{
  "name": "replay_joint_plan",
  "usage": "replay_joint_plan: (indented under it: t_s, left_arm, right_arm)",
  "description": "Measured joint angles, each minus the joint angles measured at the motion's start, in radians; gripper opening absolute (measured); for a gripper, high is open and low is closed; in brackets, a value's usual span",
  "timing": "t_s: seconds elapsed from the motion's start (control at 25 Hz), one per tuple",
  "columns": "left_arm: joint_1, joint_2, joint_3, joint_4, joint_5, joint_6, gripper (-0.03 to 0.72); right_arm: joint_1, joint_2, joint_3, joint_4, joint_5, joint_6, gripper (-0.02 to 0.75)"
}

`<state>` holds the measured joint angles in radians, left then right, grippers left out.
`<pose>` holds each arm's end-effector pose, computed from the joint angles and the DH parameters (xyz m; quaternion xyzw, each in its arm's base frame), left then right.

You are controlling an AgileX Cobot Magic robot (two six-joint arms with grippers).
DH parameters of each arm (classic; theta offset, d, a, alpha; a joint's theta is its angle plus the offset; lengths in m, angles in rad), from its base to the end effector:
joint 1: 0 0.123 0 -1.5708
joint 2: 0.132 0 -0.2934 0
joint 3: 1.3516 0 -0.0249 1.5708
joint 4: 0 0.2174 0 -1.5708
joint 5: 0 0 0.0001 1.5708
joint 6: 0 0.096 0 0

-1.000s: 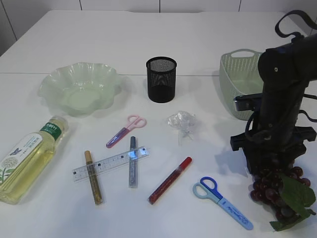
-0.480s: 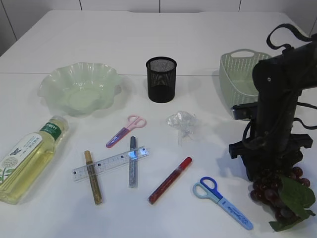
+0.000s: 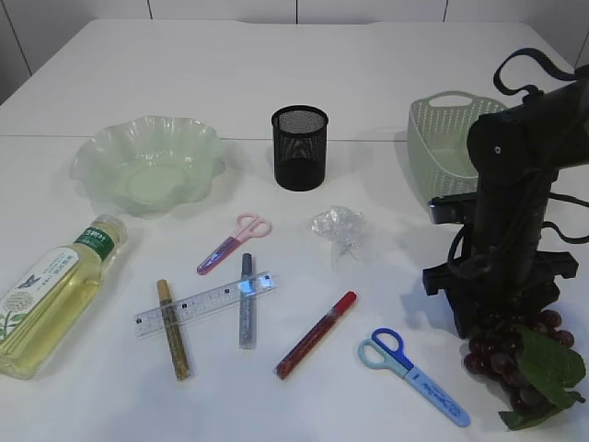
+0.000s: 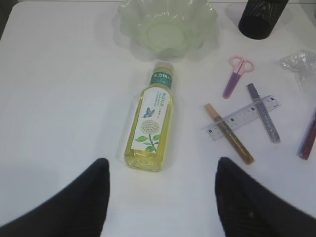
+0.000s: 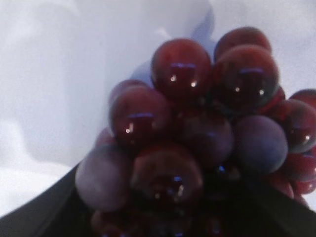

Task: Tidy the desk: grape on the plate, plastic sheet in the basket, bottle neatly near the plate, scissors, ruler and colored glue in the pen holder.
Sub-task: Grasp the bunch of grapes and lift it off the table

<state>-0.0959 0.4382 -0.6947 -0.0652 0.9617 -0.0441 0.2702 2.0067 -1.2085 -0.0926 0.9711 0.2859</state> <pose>0.0268 -0.0077 0.3225 0.0187 0.8880 -0.0643 0.4550 0.3183 0.0805 0.1522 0.0204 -0.9976 0.0505 0.0434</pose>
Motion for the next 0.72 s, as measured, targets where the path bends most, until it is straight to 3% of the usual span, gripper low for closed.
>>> replay_joint_plan:
  t_s: [0.16, 0.4, 0.72]
  left_arm:
    - [0.000, 0.000, 0.000, 0.000, 0.000, 0.000, 0.489]
    - [0.000, 0.000, 0.000, -0.005, 0.000, 0.000, 0.489]
    - [0.000, 0.000, 0.000, -0.008, 0.000, 0.000, 0.489]
  right_arm:
    - [0.000, 0.000, 0.000, 0.002, -0.008, 0.000, 0.484]
    - [0.000, 0.000, -0.006, 0.004, -0.005, 0.000, 0.239]
    - [0.000, 0.000, -0.049, 0.012, 0.074, -0.002, 0.183]
